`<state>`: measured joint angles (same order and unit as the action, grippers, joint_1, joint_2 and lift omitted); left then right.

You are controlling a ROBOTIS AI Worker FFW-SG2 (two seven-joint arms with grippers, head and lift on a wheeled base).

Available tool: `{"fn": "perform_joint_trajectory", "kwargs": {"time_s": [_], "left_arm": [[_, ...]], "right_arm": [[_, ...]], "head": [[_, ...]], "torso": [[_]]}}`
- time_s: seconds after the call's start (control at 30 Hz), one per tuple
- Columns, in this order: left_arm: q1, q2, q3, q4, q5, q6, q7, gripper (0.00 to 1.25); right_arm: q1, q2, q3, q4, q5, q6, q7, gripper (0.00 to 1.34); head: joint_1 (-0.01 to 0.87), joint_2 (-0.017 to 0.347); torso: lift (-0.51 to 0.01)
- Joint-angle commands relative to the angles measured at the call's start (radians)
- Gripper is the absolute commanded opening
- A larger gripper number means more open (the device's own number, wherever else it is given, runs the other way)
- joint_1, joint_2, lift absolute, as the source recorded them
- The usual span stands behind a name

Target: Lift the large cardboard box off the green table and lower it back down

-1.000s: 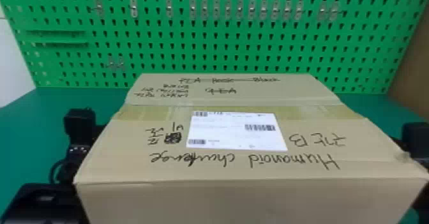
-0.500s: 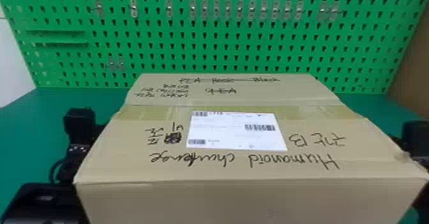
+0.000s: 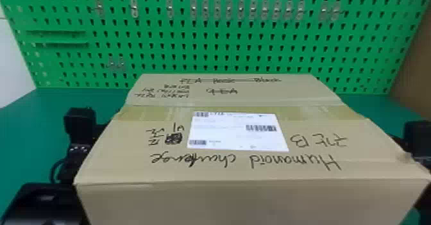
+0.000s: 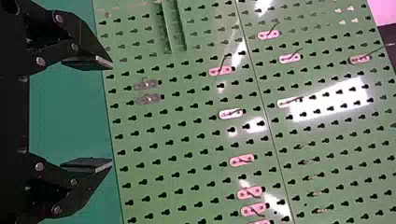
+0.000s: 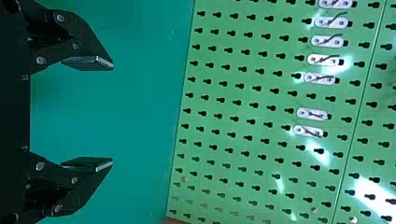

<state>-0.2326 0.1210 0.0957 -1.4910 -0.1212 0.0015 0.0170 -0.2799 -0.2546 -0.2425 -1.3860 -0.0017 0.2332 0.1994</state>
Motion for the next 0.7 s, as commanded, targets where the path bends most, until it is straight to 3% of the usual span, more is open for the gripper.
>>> {"fn": "perform_joint_trajectory", "kwargs": {"time_s": [0.0,0.67], "left_arm": [[0.001,-0.006,-0.001,0.002,0.0,0.0,0.001,0.74],[-0.017,-0.023,-0.056,0.04,0.025,-0.012,0.0,0.74]], "right_arm": [[-0.004,0.002,0.005,-0.001,-0.001,0.0,0.0,0.81],[-0.022,0.037,0.075,0.013,-0.029,-0.002,0.0,0.81]], "head": [[0.508,0.051],[0.508,0.051]], "torso": [[-0.211],[-0.211]]}}
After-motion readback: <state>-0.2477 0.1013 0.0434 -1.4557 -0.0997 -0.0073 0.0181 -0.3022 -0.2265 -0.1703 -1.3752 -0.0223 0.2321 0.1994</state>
